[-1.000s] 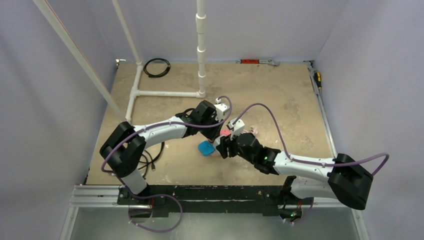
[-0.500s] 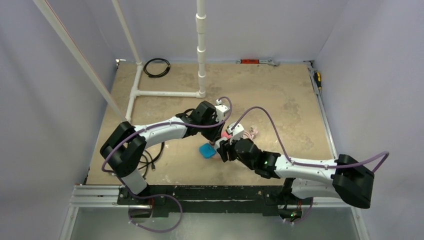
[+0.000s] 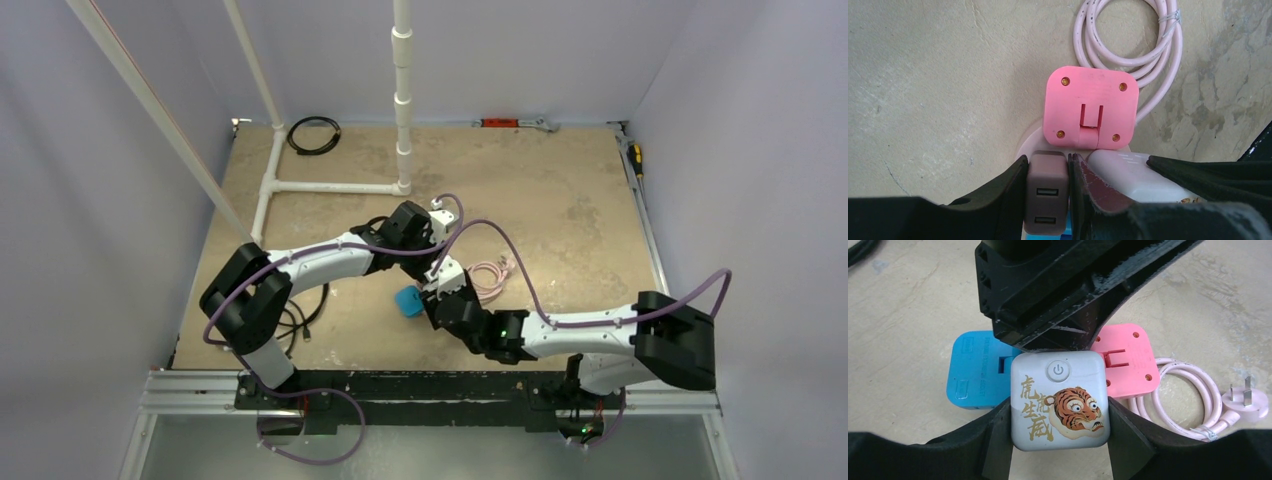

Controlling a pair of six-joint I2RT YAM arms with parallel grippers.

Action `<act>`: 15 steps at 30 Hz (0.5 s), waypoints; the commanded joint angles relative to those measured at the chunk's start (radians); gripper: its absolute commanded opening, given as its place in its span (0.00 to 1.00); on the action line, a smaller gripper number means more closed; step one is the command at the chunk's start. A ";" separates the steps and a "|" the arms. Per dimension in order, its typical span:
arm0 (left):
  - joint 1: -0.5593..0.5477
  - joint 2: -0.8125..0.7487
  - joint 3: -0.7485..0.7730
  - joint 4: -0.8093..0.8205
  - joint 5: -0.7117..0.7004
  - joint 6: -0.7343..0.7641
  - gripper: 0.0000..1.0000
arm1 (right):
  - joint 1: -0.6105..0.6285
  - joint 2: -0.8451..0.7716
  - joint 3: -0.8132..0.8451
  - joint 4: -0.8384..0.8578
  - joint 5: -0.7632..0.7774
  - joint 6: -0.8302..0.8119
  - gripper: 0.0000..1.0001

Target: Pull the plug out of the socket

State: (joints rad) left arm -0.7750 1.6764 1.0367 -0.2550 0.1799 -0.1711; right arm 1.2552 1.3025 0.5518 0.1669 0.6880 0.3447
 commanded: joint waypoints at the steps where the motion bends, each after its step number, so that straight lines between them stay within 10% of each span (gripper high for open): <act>1: 0.025 0.080 -0.047 -0.143 -0.111 0.013 0.00 | 0.043 0.056 0.081 -0.036 0.189 -0.028 0.00; 15: 0.022 0.105 -0.043 -0.150 -0.120 0.016 0.00 | -0.107 -0.079 -0.020 0.081 -0.159 0.014 0.00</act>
State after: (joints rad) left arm -0.7715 1.6905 1.0473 -0.2569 0.1783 -0.1635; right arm 1.2312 1.3025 0.5549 0.1642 0.6579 0.3428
